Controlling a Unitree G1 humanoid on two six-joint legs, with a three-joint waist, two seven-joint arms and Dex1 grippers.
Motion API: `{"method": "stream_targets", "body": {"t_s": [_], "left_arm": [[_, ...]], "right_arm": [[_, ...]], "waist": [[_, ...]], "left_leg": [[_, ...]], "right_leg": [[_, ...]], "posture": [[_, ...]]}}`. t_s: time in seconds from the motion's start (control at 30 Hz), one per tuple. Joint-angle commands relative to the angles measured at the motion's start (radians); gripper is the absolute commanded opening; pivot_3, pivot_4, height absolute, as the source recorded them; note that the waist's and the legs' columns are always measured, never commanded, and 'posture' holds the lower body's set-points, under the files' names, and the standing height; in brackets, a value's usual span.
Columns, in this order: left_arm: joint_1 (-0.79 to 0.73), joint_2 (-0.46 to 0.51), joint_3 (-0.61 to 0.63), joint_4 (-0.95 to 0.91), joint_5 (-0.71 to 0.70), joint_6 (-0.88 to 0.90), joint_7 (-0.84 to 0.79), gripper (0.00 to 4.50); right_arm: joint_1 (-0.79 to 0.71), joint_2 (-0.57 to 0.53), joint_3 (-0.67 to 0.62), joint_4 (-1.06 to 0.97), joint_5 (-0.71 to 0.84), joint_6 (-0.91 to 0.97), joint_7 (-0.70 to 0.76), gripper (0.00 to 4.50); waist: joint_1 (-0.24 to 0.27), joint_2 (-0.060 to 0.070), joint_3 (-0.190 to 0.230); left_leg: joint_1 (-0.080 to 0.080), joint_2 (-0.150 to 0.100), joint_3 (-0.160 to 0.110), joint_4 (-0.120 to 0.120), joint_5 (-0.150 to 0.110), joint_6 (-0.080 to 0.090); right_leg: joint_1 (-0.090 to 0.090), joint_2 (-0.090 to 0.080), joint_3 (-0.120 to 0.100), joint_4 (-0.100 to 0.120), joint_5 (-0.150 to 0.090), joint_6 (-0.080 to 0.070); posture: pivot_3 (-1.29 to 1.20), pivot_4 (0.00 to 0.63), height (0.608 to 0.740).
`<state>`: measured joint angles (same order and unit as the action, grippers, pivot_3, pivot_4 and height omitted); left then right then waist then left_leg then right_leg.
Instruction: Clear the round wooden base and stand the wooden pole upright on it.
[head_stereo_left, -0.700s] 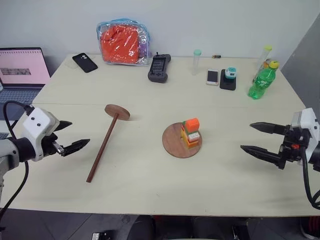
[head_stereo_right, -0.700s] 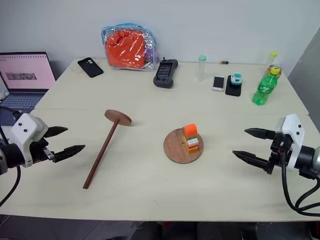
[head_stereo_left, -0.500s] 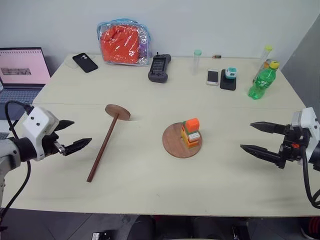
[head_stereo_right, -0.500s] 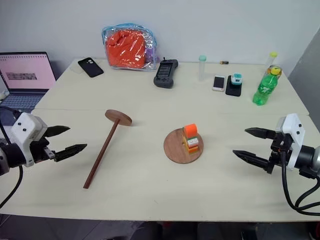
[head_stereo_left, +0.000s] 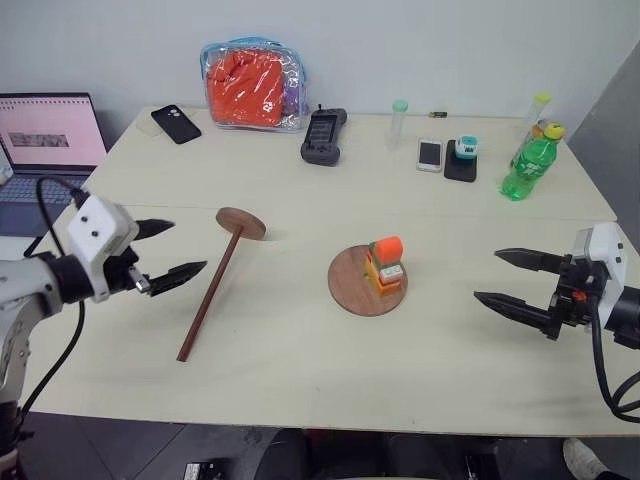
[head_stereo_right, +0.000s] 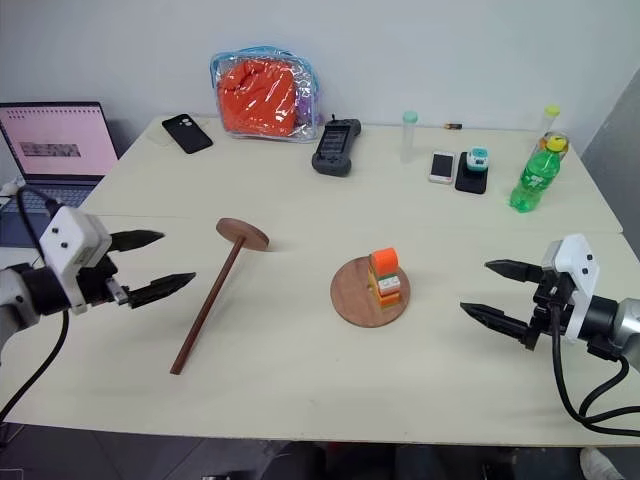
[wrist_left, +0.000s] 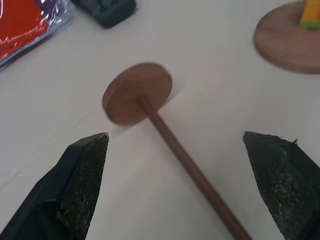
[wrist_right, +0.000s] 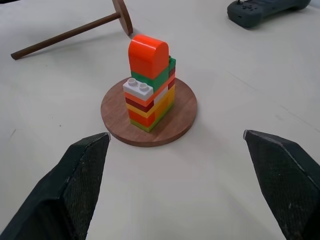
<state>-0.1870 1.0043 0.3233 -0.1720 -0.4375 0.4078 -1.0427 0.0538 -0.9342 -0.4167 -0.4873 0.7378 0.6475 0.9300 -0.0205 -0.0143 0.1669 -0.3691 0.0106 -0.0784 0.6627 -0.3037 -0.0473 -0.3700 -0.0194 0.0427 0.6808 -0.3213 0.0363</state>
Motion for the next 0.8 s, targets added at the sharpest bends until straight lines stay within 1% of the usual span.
{"method": "stream_targets", "body": {"t_s": [0.03, 0.17, 0.27, 0.33, 0.4, 0.57, 0.63, 0.8], "left_arm": [[-0.090, -0.021, -0.088, -0.098, -0.060, 0.023, -0.041, 4.46], [-0.160, -0.049, -0.187, -0.152, -0.086, 0.049, -0.081, 4.46], [-0.234, -0.094, -0.271, -0.149, -0.093, 0.037, -0.123, 4.46], [-0.275, -0.116, -0.306, -0.112, -0.078, 0.017, -0.150, 4.46], [-0.291, -0.125, -0.328, -0.075, -0.052, -0.013, -0.178, 4.46], [-0.284, -0.120, -0.361, -0.020, -0.004, -0.086, -0.236, 4.46], [-0.282, -0.122, -0.363, -0.016, 0.000, -0.097, -0.248, 4.46], [-0.276, -0.128, -0.367, -0.011, 0.008, -0.108, -0.259, 4.46]], "right_arm": [[0.019, 0.021, -0.012, -0.108, 0.007, 0.029, -0.083, 4.50], [0.008, 0.066, 0.041, -0.177, -0.009, 0.107, -0.232, 4.50], [-0.053, 0.187, 0.126, -0.218, 0.023, 0.155, -0.381, 4.50], [-0.089, 0.250, 0.202, -0.222, -0.038, 0.200, -0.494, 4.50], [-0.113, 0.307, 0.262, -0.230, -0.073, 0.222, -0.566, 4.50], [-0.175, 0.441, 0.423, -0.230, -0.161, 0.218, -0.686, 4.50], [-0.200, 0.484, 0.459, -0.204, -0.202, 0.208, -0.719, 4.50], [-0.238, 0.551, 0.505, -0.160, -0.245, 0.210, -0.740, 4.50]], "waist": [[-0.001, 0.000, 0.000], [-0.008, 0.000, 0.000], [-0.011, 0.000, 0.000], [-0.012, 0.000, 0.000], [-0.012, 0.000, 0.000], [-0.012, 0.000, 0.000], [-0.012, 0.000, 0.000], [-0.009, 0.000, 0.000]], "left_leg": [[0.000, 0.000, 0.000, 0.000, 0.000, 0.000], [-0.001, 0.000, 0.001, 0.000, 0.000, 0.000], [-0.001, 0.001, 0.001, 0.000, 0.000, 0.000], [-0.001, 0.001, 0.001, 0.000, 0.000, 0.000], [-0.002, 0.000, 0.000, 0.001, 0.000, 0.000], [-0.005, 0.001, 0.000, 0.001, 0.000, 0.000], [-0.008, 0.001, 0.000, 0.002, 0.000, 0.000], [-0.011, 0.000, -0.001, 0.003, 0.000, -0.001]], "right_leg": [[0.000, 0.000, 0.000, 0.000, 0.000, 0.000], [-0.001, 0.000, 0.000, 0.000, 0.000, 0.000], [-0.002, 0.001, 0.000, 0.001, 0.000, 0.000], [-0.002, 0.002, 0.000, 0.002, 0.000, 0.000], [-0.003, 0.005, 0.000, 0.002, 0.000, 0.000], [-0.006, 0.005, 0.000, 0.001, 0.000, 0.000], [-0.009, 0.005, 0.000, 0.003, 0.000, 0.000], [-0.012, 0.004, -0.001, 0.003, 0.000, 0.000]], "posture": [[0.00, 0.150, 0.740], [0.00, 0.150, 0.740], [0.00, 0.150, 0.740], [0.00, 0.150, 0.740], [0.00, 0.150, 0.740], [0.00, 0.150, 0.740], [0.00, 0.150, 0.740], [0.00, 0.150, 0.740]]}}
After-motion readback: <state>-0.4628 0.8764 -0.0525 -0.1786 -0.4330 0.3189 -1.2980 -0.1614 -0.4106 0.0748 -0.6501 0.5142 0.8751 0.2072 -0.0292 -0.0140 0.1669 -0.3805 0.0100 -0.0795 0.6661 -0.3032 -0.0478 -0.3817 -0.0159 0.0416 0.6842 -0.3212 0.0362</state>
